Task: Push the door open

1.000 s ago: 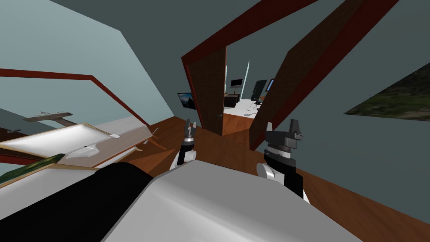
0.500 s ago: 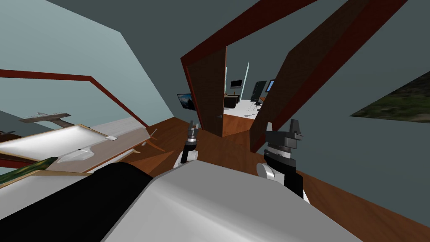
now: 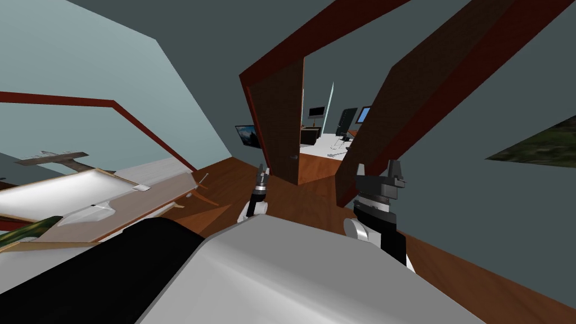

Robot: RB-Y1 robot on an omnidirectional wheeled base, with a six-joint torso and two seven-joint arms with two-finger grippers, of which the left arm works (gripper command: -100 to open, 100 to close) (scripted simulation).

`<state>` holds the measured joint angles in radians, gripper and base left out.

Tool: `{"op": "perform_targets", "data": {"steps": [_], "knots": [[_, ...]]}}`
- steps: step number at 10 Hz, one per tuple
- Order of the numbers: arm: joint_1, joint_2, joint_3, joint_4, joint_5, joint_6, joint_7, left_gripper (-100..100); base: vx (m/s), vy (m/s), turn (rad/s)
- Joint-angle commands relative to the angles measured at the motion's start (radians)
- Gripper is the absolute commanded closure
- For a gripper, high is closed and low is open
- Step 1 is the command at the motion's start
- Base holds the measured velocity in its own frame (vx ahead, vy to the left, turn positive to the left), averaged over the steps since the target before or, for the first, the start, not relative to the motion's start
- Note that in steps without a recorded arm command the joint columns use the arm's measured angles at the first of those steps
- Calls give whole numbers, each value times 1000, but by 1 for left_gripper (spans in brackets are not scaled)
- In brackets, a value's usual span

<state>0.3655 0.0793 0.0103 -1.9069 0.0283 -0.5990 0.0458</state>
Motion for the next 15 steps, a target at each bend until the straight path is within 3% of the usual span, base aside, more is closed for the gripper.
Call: {"op": "perform_targets", "data": {"steps": [1,15], "knots": [[-25,0,-8,43,-5,0,1,-100,91,11,-6],[-196,13,-80,462,-37,-68,35,-100,97,22,-6]]}}
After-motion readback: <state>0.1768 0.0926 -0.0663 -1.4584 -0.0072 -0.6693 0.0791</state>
